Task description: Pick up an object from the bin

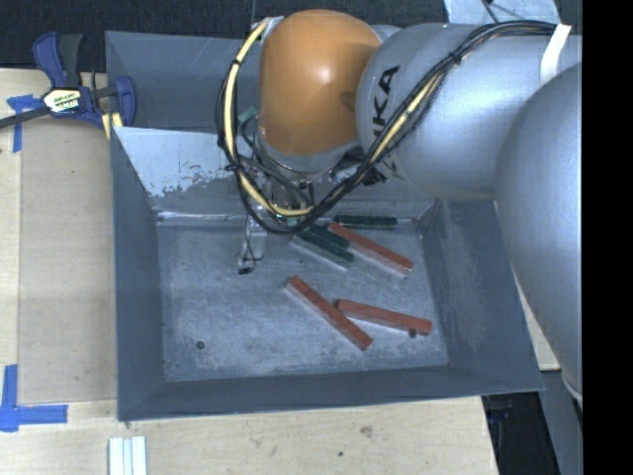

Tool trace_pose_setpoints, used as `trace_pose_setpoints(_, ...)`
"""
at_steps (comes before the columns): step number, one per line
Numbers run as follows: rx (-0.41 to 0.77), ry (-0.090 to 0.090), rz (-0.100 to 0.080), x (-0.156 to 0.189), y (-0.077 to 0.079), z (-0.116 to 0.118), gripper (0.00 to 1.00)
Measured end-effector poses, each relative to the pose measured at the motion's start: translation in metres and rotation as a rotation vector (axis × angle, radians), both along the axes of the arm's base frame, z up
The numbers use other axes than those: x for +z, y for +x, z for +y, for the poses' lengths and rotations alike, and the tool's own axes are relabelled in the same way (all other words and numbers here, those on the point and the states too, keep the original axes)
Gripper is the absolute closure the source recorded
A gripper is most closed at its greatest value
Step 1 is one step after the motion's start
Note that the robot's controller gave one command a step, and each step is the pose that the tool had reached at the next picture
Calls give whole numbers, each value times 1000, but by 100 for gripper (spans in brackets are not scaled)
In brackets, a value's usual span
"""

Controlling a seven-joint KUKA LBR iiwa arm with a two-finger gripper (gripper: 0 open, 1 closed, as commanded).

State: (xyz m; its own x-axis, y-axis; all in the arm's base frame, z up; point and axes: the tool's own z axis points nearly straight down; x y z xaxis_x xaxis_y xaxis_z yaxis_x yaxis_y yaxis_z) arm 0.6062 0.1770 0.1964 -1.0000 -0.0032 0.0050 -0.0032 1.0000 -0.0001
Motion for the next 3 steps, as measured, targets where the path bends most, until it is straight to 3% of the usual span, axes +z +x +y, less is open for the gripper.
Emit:
trace_pose_setpoints(1, -127, -2, -6, -2, -18, -65, 0)
trace_pose_setpoints(2, -40, -1, -5, -125, -67, -146, 0)
trace_pose_setpoints(3, -39, 0, -8, -123, -66, -144, 100)
